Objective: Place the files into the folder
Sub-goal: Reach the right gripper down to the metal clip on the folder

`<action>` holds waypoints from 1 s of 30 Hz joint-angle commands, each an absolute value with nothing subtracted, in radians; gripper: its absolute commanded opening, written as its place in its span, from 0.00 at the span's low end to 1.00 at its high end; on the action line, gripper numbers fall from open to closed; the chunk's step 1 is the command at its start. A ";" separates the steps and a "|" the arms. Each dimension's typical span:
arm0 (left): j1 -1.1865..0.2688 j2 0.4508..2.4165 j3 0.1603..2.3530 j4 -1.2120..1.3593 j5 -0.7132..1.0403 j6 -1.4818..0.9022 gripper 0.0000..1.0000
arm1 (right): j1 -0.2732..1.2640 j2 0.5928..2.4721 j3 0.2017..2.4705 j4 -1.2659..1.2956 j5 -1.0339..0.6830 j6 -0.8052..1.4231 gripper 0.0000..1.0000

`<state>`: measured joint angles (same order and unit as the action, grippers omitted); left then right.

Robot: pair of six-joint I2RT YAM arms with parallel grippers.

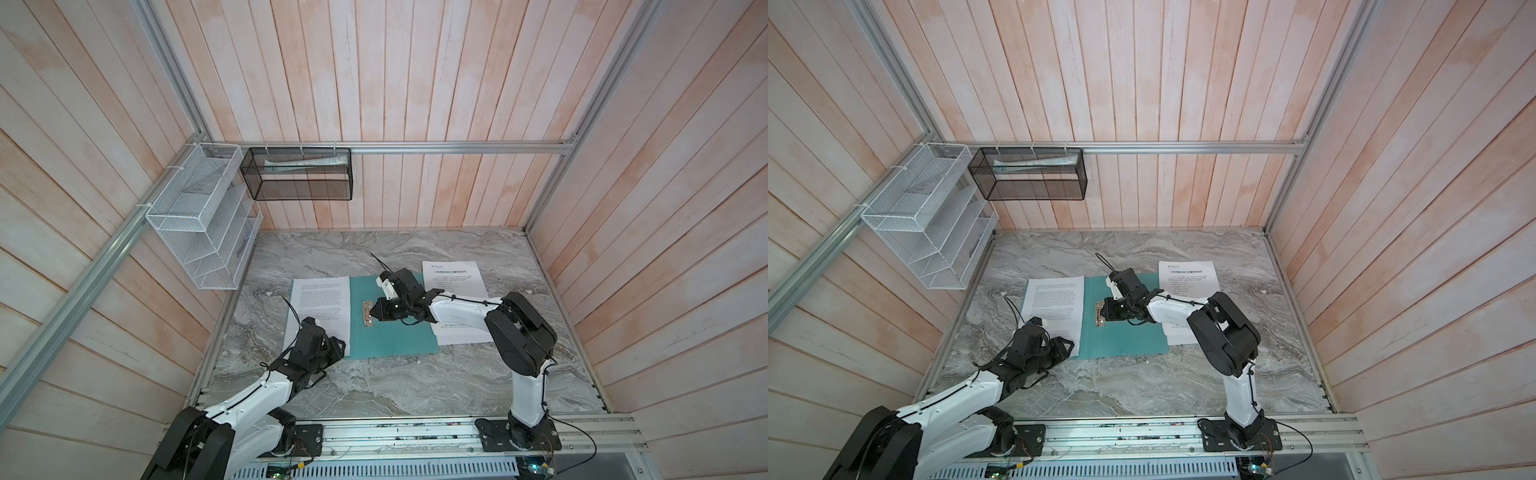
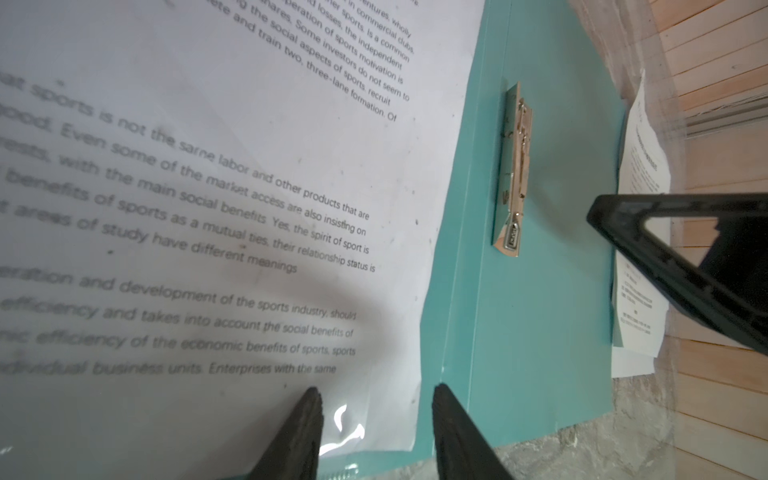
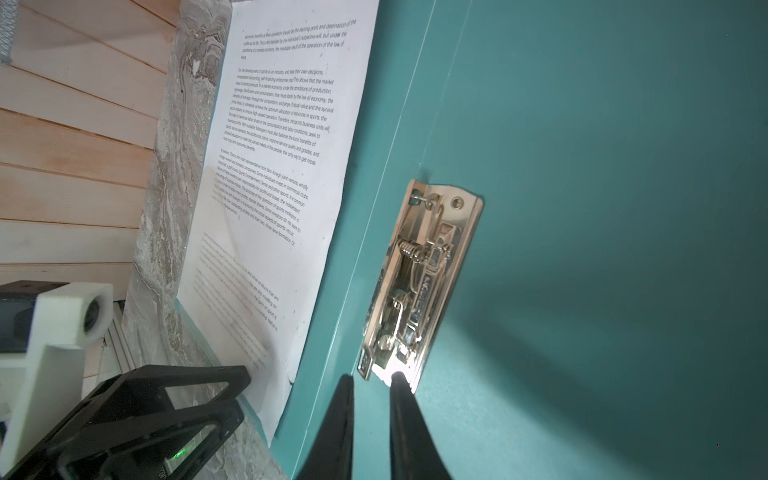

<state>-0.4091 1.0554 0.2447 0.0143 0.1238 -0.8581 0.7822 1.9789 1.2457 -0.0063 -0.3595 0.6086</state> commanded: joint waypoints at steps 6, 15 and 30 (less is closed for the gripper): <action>-0.402 1.029 0.203 0.017 0.123 -0.897 0.45 | 0.817 2.051 1.307 -0.048 -0.388 0.603 0.15; -0.400 0.948 0.169 -0.037 0.106 -0.910 0.44 | 0.822 2.065 1.299 -0.071 -0.378 0.601 0.13; -0.400 0.942 0.150 -0.021 0.114 -0.923 0.43 | 0.821 2.092 1.312 -0.065 -0.388 0.598 0.13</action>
<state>-0.4038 0.9455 0.1780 0.0006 0.1223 -0.9108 0.8158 2.0663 1.2846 -0.0498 -0.3794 0.6086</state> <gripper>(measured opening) 0.427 0.128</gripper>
